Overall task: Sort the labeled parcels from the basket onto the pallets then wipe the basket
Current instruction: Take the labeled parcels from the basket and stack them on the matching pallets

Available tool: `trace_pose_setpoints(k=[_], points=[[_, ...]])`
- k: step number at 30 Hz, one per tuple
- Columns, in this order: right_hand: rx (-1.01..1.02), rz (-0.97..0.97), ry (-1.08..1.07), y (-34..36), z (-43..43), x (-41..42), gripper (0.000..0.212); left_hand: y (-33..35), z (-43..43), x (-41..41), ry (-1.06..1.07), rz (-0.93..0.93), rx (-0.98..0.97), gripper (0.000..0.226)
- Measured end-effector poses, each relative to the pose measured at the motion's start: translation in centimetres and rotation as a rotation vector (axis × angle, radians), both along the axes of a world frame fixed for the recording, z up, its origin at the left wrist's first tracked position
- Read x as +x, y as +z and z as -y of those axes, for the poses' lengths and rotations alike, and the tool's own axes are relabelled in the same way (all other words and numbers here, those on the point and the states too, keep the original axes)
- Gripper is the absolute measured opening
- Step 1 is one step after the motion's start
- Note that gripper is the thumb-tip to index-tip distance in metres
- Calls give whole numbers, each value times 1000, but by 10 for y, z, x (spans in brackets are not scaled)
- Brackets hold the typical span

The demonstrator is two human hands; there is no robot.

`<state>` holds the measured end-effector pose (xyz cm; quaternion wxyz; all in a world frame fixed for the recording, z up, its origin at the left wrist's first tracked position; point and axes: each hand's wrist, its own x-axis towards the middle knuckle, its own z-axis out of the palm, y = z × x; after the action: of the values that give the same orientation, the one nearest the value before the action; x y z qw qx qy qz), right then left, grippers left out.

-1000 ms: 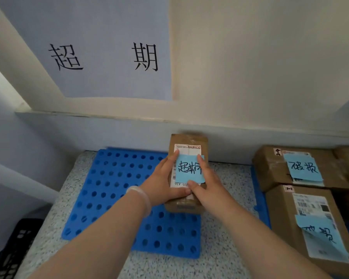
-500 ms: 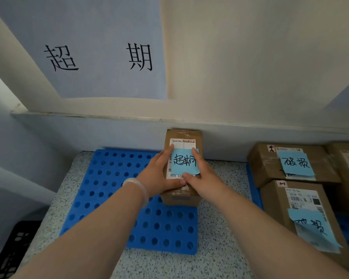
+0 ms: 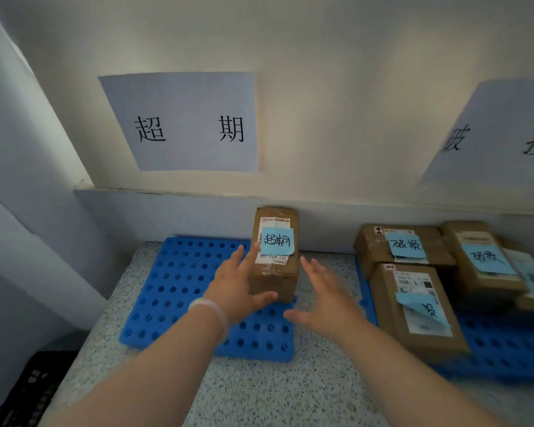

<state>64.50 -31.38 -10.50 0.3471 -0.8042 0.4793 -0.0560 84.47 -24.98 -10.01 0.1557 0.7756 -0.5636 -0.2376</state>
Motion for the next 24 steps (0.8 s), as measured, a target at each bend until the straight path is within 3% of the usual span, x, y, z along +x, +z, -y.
trace_pose_setpoints(k=[9, 17, 24], points=[[-257, -146, -60, 37, -113, -68, 111, 33, -77, -81, -264, 274, -184, 104], [-198, -248, -334, 18, -244, -160, 105, 9, -152, -189, -522, 224, -173, 103], [-203, -292, -638, 36, -324, -267, 103, 27, -186, -314, -819, 179, -274, 101]])
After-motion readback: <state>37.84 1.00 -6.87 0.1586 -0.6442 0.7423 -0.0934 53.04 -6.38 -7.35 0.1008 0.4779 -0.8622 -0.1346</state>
